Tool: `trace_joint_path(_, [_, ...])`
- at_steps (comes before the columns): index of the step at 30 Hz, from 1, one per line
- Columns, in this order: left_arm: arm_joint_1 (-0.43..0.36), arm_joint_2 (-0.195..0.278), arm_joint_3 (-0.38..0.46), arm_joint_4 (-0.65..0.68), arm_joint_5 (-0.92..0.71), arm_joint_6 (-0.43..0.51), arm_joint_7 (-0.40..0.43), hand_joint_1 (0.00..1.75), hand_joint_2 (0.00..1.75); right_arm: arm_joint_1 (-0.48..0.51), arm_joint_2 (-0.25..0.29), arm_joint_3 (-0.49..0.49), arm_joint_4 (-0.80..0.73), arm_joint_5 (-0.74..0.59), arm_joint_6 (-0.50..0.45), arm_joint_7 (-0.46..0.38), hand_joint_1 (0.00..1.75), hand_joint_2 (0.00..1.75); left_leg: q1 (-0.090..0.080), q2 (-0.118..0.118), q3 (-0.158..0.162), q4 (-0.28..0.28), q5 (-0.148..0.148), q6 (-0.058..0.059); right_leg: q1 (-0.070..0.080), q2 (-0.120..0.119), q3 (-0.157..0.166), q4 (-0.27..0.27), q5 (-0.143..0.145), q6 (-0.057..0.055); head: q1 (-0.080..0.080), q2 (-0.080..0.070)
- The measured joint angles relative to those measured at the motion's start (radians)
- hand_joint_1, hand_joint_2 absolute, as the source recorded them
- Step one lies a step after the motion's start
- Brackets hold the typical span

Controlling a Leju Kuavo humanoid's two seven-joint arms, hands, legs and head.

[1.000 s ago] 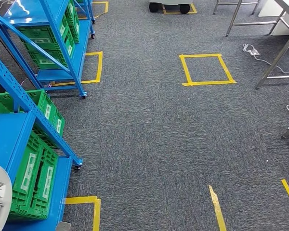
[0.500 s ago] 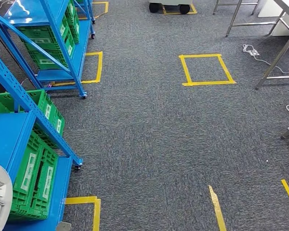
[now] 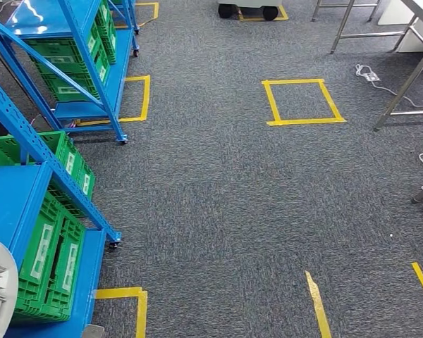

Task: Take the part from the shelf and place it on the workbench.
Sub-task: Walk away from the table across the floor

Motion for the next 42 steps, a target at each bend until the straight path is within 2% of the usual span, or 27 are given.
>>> trace_joint_path(29, [0.000, 0.000, 0.000, 0.000, 0.000, 0.000, 0.000, 0.00, 0.00, 0.000, 0.000, 0.000, 0.000, 0.000, 0.000, 0.000, 0.00, 0.00, 0.000, 0.000, 0.000, 0.000, 0.000, 0.000, 0.000, 0.000, 0.000, 0.000, 0.000, 0.000, 0.000, 0.000])
trace_joint_path(31, [0.000, 0.000, 0.000, 0.000, -0.001, 0.002, 0.000, 0.00, 0.00, 0.000, 0.000, 0.000, 0.000, 0.027, -0.002, 0.000, 0.00, 0.00, -0.003, 0.000, 0.000, 0.000, -0.001, 0.008, -0.003, -0.001, 0.002, -0.006, 0.002, 0.008, -0.001, 0.000])
trace_joint_path(33, [-0.001, 0.000, 0.001, 0.001, -0.002, 0.007, 0.001, 0.00, 0.00, -0.001, 0.000, 0.000, -0.002, 0.069, -0.005, -0.001, 0.00, 0.00, -0.001, -0.003, 0.009, -0.019, 0.005, 0.022, -0.005, -0.004, 0.004, -0.003, -0.005, 0.018, 0.000, 0.000])
trace_joint_path(34, [-0.002, 0.000, 0.001, 0.002, -0.003, 0.009, 0.001, 0.00, 0.00, -0.003, 0.000, 0.000, -0.002, 0.083, -0.006, -0.002, 0.00, 0.00, 0.002, -0.004, 0.015, -0.032, 0.010, 0.027, -0.003, -0.004, -0.007, 0.022, -0.022, 0.019, 0.001, 0.000])
trace_joint_path(35, [-0.003, 0.000, 0.001, 0.004, -0.003, 0.012, 0.001, 0.00, 0.00, -0.004, 0.000, 0.000, -0.003, 0.090, -0.005, -0.003, 0.00, 0.00, 0.005, -0.006, 0.020, -0.041, 0.015, 0.030, -0.003, -0.003, -0.029, 0.069, -0.049, 0.018, 0.003, 0.000])
trace_joint_path(37, [-0.006, 0.000, 0.002, 0.010, -0.004, 0.018, 0.001, 0.00, 0.00, -0.008, 0.000, -0.001, -0.002, 0.098, 0.000, -0.005, 0.00, 0.00, 0.003, -0.012, 0.022, -0.044, 0.015, 0.032, -0.002, -0.001, -0.108, 0.209, -0.111, 0.016, 0.005, 0.000])
trace_joint_path(38, [-0.007, 0.000, 0.003, 0.013, -0.004, 0.021, 0.001, 0.00, 0.00, -0.009, 0.000, -0.002, -0.002, 0.101, 0.002, -0.006, 0.00, 0.00, 0.002, -0.017, 0.022, -0.043, 0.015, 0.031, -0.001, 0.000, -0.142, 0.263, -0.124, 0.015, 0.005, 0.000])
trace_joint_path(39, [-0.008, 0.000, 0.003, 0.017, -0.005, 0.024, 0.000, 0.00, 0.00, -0.010, 0.000, -0.003, -0.001, 0.104, 0.005, -0.008, 0.00, 0.00, 0.001, -0.024, 0.023, -0.043, 0.014, 0.030, -0.002, 0.000, -0.161, 0.285, -0.117, 0.015, 0.004, 0.000])
trace_joint_path(40, [-0.009, 0.000, 0.004, 0.020, -0.005, 0.027, 0.000, 0.00, 0.00, -0.011, 0.000, -0.003, 0.000, 0.106, 0.006, -0.009, 0.00, 0.00, 0.001, -0.033, 0.024, -0.042, 0.013, 0.028, -0.002, 0.001, -0.159, 0.262, -0.087, 0.014, 0.004, 0.000])
trace_joint_path(42, [-0.011, 0.000, 0.006, 0.024, -0.007, 0.031, -0.002, 0.00, 0.00, -0.013, 0.000, -0.005, 0.000, 0.107, 0.008, -0.011, 0.00, 0.00, 0.003, -0.051, 0.028, -0.036, 0.008, 0.020, -0.004, 0.017, -0.110, 0.137, -0.005, 0.013, 0.005, 0.000])
